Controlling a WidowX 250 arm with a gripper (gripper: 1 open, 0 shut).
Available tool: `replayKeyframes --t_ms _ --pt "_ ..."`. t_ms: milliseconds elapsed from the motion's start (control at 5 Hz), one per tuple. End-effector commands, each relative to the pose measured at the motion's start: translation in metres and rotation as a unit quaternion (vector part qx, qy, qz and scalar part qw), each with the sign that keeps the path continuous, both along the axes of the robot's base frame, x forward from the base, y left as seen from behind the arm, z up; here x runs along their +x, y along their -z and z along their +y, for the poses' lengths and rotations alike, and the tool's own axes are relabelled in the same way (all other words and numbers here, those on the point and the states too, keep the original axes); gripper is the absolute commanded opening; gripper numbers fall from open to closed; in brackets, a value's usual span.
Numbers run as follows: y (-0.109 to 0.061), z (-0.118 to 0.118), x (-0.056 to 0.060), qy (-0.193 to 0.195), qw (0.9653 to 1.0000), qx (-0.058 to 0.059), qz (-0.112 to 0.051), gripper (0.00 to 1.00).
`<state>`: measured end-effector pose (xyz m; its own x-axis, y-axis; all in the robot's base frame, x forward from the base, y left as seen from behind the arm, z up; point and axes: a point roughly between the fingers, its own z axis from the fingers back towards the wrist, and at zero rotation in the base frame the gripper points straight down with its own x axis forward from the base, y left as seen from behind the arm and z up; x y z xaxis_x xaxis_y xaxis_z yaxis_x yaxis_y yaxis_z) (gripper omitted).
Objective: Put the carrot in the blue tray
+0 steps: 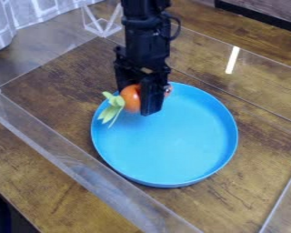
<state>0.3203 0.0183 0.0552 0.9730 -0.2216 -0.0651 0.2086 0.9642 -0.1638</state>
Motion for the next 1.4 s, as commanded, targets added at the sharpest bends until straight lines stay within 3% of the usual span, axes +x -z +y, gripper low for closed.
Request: replayKeyframes --t_ms 0,200,800,1000,1200 --pt "-0.018 0.0 0.012 0.002 0.9995 0.003 -0.031 0.0" --pt "-0.015 0.001 0.015 0.002 0.9996 0.005 -0.028 1.0" --pt "-0.004 0.001 0.024 0.006 0.9996 0.011 -0.026 1.0" --pt "-0.002 0.001 0.027 0.007 0.9996 0.013 -0.026 0.0" --pt "-0.004 0.002 0.03 0.01 0.9995 0.017 -0.026 0.0"
